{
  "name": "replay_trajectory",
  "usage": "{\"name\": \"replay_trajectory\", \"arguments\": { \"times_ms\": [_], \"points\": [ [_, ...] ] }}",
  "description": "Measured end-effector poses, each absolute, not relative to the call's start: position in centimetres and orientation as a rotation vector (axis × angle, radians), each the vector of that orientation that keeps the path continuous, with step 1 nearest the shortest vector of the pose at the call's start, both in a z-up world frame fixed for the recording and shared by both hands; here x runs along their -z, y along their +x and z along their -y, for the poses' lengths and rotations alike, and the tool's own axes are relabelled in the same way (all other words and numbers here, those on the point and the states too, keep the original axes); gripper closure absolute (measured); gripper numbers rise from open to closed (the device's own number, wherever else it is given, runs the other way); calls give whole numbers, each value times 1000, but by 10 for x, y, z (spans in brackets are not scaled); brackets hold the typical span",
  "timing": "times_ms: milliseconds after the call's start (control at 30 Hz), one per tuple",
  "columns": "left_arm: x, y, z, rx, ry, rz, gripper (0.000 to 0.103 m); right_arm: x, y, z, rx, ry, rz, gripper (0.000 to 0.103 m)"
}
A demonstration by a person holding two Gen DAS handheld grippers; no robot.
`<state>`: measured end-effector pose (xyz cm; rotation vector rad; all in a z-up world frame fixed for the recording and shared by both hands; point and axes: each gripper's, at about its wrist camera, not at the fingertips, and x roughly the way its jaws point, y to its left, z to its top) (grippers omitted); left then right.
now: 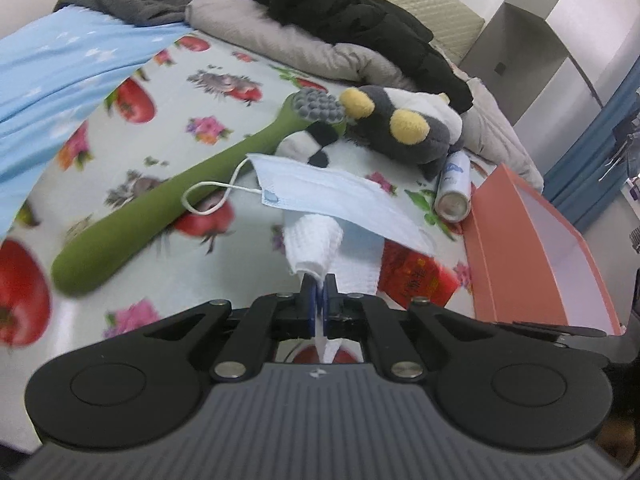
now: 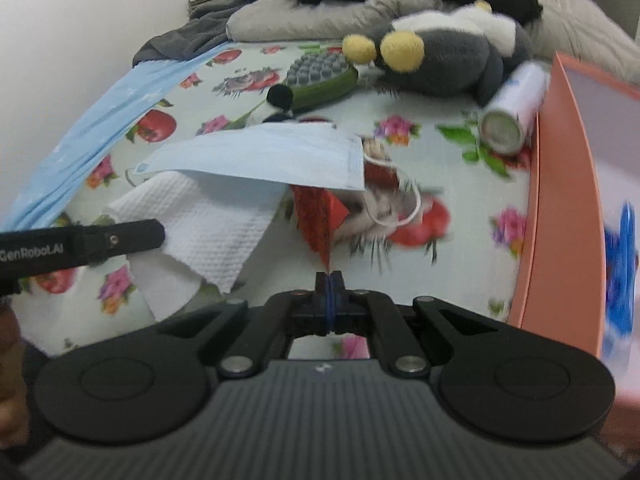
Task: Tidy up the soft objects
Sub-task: 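Lift the towel with the left tool while the right tool lifts the mask by its strap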
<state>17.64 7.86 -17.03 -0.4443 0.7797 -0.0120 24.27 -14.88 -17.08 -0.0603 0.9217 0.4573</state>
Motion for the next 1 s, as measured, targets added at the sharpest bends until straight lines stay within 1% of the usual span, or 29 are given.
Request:
{"name": "replay_trajectory", "arguments": {
  "times_ms": [300, 467, 500, 533, 567, 600, 633, 667, 800, 1000],
  "points": [
    [184, 141, -80, 12, -427, -843, 99, 183, 201, 168, -444, 21, -1024, 99],
    [198, 138, -83, 6, -462, -871, 98, 180, 192, 174, -473, 49, -1003, 95],
    [200, 137, -85, 14, -475, -875, 93, 178, 193, 173, -471, 49, -993, 93],
    [202, 138, -86, 16, -483, -880, 80, 177, 196, 171, -464, 47, -986, 82],
    [203, 139, -87, 17, -489, -883, 72, 175, 198, 169, -456, 50, -981, 64],
    [204, 138, -88, 14, -492, -879, 60, 174, 202, 167, -454, 68, -979, 58],
    [204, 137, -88, 12, -494, -870, 58, 174, 205, 167, -461, 94, -978, 56],
    [205, 137, -89, 14, -497, -867, 58, 173, 207, 166, -480, 129, -974, 58],
    [210, 140, -99, 6, -531, -861, 58, 175, 218, 151, -511, 188, -969, 57],
    [214, 148, -114, 33, -602, -843, 57, 195, 243, 143, -513, 419, -1048, 56]
  ]
}}
